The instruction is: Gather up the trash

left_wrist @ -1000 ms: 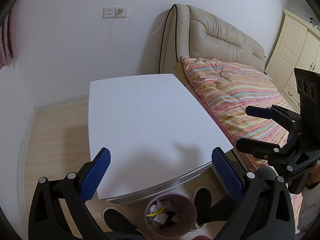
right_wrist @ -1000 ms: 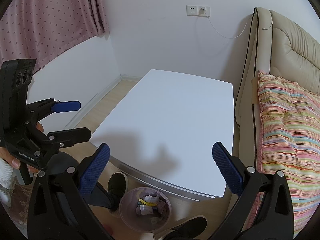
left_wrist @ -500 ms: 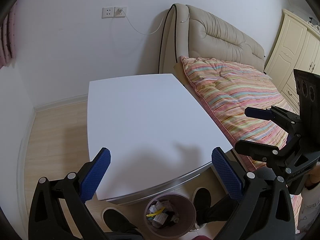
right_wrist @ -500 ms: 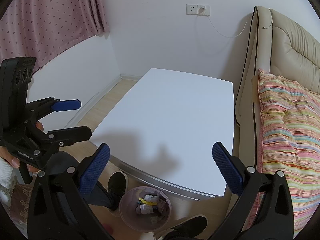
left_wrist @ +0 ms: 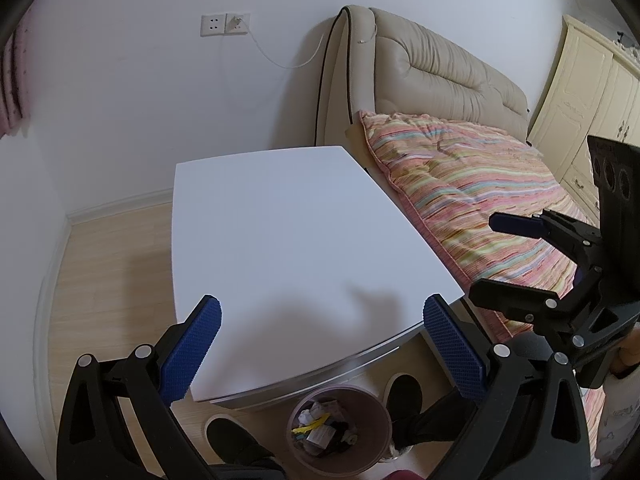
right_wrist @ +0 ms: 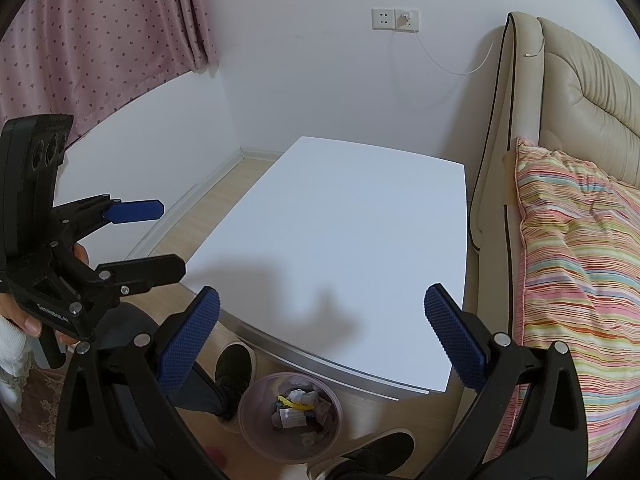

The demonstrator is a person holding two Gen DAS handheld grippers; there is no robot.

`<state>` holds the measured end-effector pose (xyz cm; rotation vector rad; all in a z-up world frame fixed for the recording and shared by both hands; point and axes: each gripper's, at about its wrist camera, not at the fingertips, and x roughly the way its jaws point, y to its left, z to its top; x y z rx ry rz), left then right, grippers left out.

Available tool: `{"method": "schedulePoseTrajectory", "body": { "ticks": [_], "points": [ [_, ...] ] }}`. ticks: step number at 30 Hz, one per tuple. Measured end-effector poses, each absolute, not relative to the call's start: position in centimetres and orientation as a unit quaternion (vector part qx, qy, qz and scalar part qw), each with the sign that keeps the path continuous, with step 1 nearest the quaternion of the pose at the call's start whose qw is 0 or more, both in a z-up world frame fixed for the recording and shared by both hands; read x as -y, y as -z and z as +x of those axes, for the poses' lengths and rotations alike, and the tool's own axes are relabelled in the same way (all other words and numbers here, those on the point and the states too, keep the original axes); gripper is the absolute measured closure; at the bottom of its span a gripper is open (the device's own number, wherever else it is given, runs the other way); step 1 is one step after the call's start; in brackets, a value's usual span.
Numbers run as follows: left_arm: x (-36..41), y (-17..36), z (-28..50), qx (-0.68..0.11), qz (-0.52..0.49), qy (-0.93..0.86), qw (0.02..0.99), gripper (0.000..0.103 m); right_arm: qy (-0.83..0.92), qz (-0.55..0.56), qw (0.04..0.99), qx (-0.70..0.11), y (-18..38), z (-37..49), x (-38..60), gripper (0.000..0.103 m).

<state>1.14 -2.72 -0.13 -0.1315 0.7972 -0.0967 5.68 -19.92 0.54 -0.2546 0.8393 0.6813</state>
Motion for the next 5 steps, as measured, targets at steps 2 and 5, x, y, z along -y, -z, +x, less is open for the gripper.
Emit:
{"method": "schedulePoseTrajectory", "body": {
  "ticks": [2,5],
  "points": [
    [2.96,0.14,1.17,-0.389,-0.062,0.048,0.918,0.006,-0.324,-0.121,0.850,-0.398,-0.51,5.63,20.00,0.003],
    [3.13,0.15,1.10,-0.389,-0.063,0.042,0.918,0.006,-0.324,-0.120,0.850,-0.398,-0.49,5.60,20.27,0.003]
  ]
}}
